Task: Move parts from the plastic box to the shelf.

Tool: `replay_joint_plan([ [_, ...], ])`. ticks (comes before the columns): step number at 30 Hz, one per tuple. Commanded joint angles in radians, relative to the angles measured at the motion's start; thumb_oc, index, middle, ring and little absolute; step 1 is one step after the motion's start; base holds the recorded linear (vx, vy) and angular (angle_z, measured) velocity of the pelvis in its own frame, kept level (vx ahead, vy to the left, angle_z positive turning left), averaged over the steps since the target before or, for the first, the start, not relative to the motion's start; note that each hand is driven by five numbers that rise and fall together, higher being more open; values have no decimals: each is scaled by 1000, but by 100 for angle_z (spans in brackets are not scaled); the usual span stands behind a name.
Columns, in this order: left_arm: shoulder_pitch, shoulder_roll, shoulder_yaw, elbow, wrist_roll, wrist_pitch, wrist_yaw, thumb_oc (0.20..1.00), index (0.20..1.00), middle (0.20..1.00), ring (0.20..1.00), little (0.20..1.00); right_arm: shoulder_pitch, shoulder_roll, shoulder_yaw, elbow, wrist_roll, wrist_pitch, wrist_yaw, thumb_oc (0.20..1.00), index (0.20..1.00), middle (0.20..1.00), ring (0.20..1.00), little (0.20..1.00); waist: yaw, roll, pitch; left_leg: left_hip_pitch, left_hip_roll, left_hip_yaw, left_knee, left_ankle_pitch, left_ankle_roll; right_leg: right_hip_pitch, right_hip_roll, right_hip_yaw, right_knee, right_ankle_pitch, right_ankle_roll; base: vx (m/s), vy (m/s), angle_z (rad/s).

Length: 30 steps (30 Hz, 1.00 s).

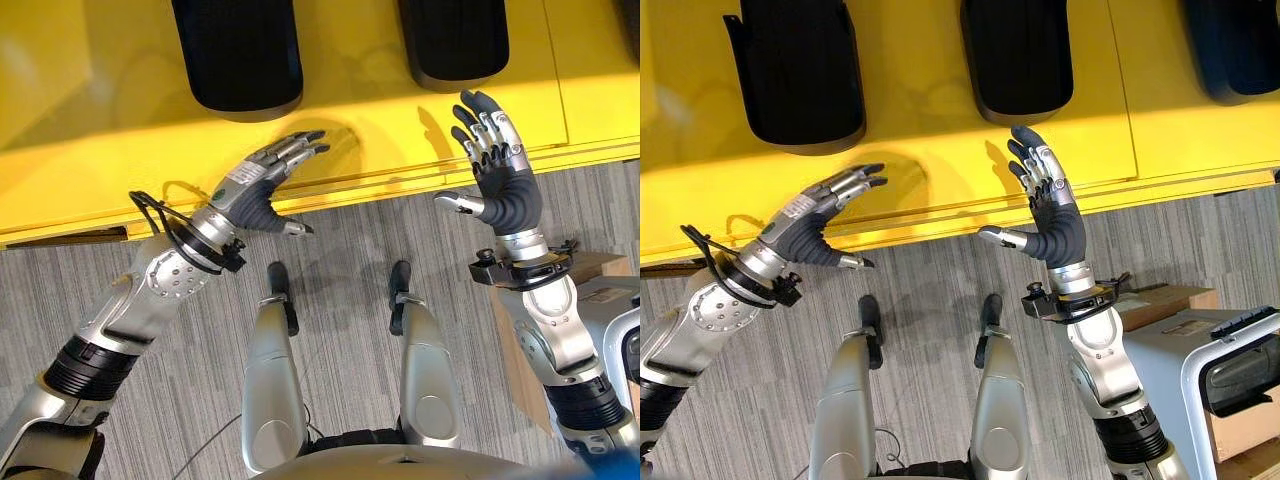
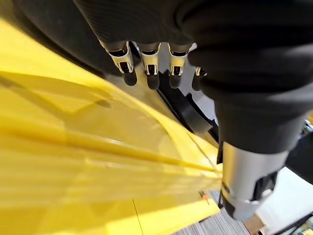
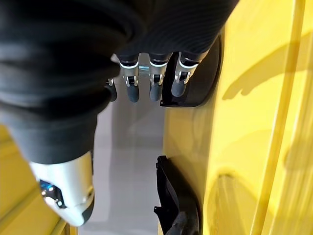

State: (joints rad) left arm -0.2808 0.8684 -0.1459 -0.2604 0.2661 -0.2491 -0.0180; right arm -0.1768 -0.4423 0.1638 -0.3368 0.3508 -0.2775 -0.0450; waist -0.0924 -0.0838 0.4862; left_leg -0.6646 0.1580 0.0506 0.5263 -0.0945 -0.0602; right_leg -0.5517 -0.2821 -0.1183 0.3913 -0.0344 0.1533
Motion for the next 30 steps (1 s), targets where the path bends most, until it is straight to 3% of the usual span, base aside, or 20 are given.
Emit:
replay_joint_plan([
  [1, 22, -24, 55, 16, 27, -22, 65, 1000, 1000, 1000, 1000, 1000, 1, 3, -56, -92, 17, -41, 1, 1000, 1000, 1000, 1000, 1000, -3, -15, -51, -13, 25, -27, -19, 11, -10, 58, 3, -3, 39, -50, -7, 0, 0, 0],
  [9, 36, -36, 97, 103, 42, -8, 107, 1000, 1000, 1000, 1000, 1000, -5, 2, -62, -89, 27, -41, 4, 1000, 1000, 1000, 1000, 1000, -3, -15, -53, -15, 27, -24, -15, 10, -10, 55, 2, -1, 45, -50, -7, 0, 0, 0],
  [17, -80, -81, -29, 279, 73, 23, 106, 1000, 1000, 1000, 1000, 1000, -29, 7, -39, -81, 38, -37, 8, 1000, 1000, 1000, 1000, 1000, -16, -21, -51, -19, 26, -22, -7, 8, -9, 50, 2, 5, 56, -56, -7, 9, 3, 0],
  [30, -151, -117, -67, 323, 105, 31, 133, 1000, 1000, 1000, 1000, 1000, -18, 4, -32, -82, 45, -38, 10, 1000, 1000, 1000, 1000, 1000, -23, -23, -50, -28, 29, -23, -1, 6, -9, 38, 5, 12, 68, -62, -10, 1, 0, -1],
])
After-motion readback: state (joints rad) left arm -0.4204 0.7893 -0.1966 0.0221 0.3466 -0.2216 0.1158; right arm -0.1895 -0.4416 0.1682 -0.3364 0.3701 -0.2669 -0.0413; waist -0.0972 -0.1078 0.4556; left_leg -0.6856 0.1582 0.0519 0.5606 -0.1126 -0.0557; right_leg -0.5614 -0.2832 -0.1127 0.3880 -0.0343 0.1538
